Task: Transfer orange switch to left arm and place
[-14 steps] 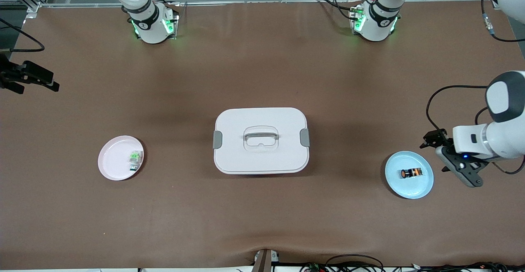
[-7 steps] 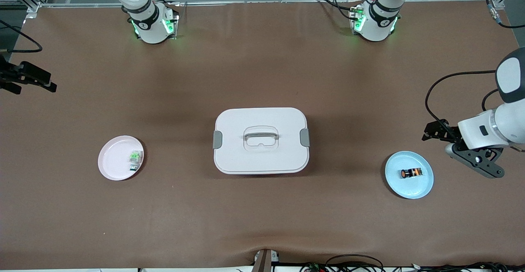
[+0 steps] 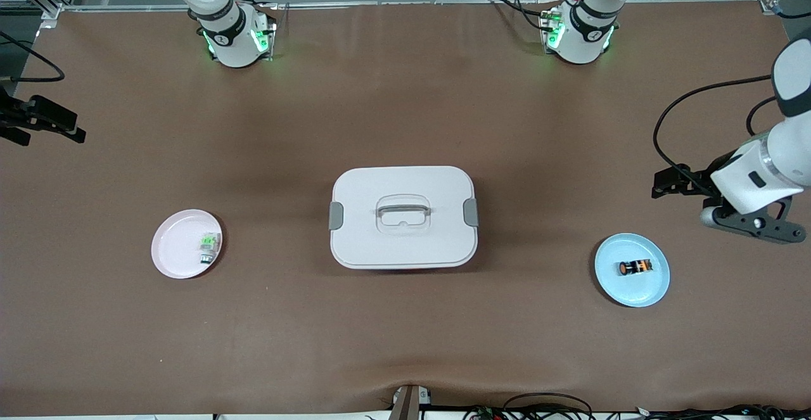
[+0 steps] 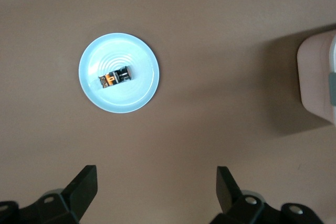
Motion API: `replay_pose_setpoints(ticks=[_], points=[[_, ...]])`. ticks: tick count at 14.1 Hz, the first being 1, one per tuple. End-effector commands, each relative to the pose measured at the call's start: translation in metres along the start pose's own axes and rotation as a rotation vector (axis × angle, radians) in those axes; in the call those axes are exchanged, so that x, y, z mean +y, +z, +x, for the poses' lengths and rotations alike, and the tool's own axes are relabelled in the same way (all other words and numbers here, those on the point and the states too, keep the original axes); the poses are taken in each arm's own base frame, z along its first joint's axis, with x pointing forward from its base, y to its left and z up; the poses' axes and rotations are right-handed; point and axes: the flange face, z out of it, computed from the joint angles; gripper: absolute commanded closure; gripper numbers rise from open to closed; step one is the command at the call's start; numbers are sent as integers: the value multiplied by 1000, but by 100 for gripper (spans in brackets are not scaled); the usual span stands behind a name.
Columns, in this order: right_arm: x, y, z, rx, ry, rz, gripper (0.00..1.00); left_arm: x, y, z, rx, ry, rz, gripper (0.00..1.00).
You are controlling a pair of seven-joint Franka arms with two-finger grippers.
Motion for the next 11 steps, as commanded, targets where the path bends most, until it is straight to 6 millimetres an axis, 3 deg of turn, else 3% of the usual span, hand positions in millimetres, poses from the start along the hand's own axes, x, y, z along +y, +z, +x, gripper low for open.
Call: replay_pose_setpoints(ticks=[1, 3, 5, 11], points=[[-1, -3, -6, 7, 4, -8, 0, 17, -28, -21, 1, -126, 33, 0], [-1, -3, -6, 7, 4, -8, 0, 31, -45, -30, 21, -250, 47, 0], [-1, -3, -6, 7, 4, -8, 0, 30, -53, -32, 30, -279, 50, 0], [0, -3, -5, 7, 7, -8, 0, -14, -73, -36, 74, -345, 93, 0]])
